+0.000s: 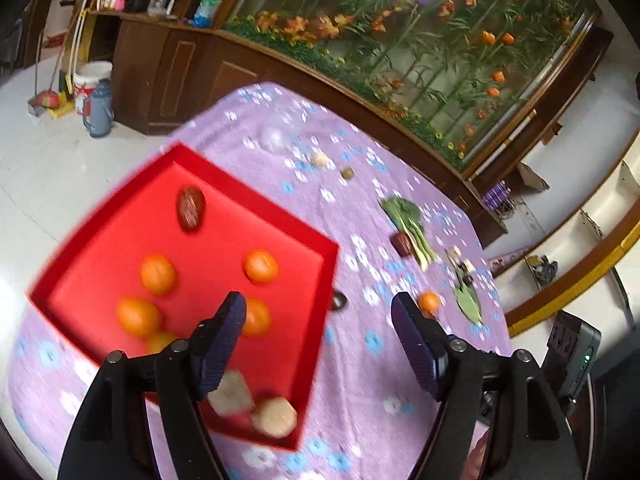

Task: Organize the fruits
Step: 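Move both grippers back toward the remaining red dates on the cloth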

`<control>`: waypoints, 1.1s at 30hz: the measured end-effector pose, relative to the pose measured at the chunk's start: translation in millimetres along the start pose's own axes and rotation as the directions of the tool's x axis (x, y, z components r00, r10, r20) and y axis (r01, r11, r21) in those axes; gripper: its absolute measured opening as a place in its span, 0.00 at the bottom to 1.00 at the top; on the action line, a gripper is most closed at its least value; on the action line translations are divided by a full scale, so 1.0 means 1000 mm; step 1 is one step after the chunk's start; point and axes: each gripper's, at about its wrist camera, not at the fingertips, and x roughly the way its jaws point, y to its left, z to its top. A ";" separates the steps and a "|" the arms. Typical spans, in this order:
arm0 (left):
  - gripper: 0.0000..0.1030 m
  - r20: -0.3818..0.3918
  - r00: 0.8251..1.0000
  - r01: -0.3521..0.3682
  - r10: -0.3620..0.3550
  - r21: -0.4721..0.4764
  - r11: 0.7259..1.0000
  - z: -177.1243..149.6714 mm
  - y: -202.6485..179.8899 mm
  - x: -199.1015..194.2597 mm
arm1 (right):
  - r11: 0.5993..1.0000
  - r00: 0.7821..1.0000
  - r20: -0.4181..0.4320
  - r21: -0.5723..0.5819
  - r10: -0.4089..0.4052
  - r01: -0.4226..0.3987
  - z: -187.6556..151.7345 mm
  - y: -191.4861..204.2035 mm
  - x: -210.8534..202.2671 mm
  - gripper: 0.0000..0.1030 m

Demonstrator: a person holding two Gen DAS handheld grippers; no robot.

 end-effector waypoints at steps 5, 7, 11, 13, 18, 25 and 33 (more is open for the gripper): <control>0.72 -0.027 1.000 0.013 -0.013 -0.003 1.000 -0.023 -0.016 0.003 | 0.994 0.997 0.010 0.085 -0.074 0.073 -0.029 -0.049 -0.037 0.60; 0.72 -0.023 1.000 0.019 -0.018 0.008 1.000 -0.028 -0.024 0.000 | 0.989 0.995 0.023 0.114 -0.093 0.090 -0.036 -0.064 -0.052 0.60; 0.72 -0.016 1.000 0.020 -0.020 0.023 1.000 -0.029 -0.034 -0.002 | 0.987 0.993 0.042 0.127 -0.106 0.100 -0.043 -0.075 -0.069 0.64; 0.72 -0.022 1.000 0.016 -0.015 0.034 0.999 -0.029 -0.037 0.003 | 0.987 0.993 0.046 0.124 -0.108 0.102 -0.043 -0.077 -0.069 0.65; 0.72 -0.067 0.998 0.009 -0.006 0.042 0.999 -0.029 -0.035 0.026 | 0.987 0.996 0.014 0.138 -0.082 0.080 -0.041 -0.083 -0.044 0.65; 0.72 -0.110 0.994 0.015 -0.008 0.059 0.998 -0.026 -0.035 0.055 | 0.988 0.996 -0.024 0.132 -0.082 0.085 -0.030 -0.088 -0.003 0.65; 0.72 -0.145 0.989 0.035 -0.018 0.112 0.993 0.000 -0.065 0.097 | 0.972 0.986 -0.016 0.166 -0.168 0.169 -0.005 -0.113 0.028 0.65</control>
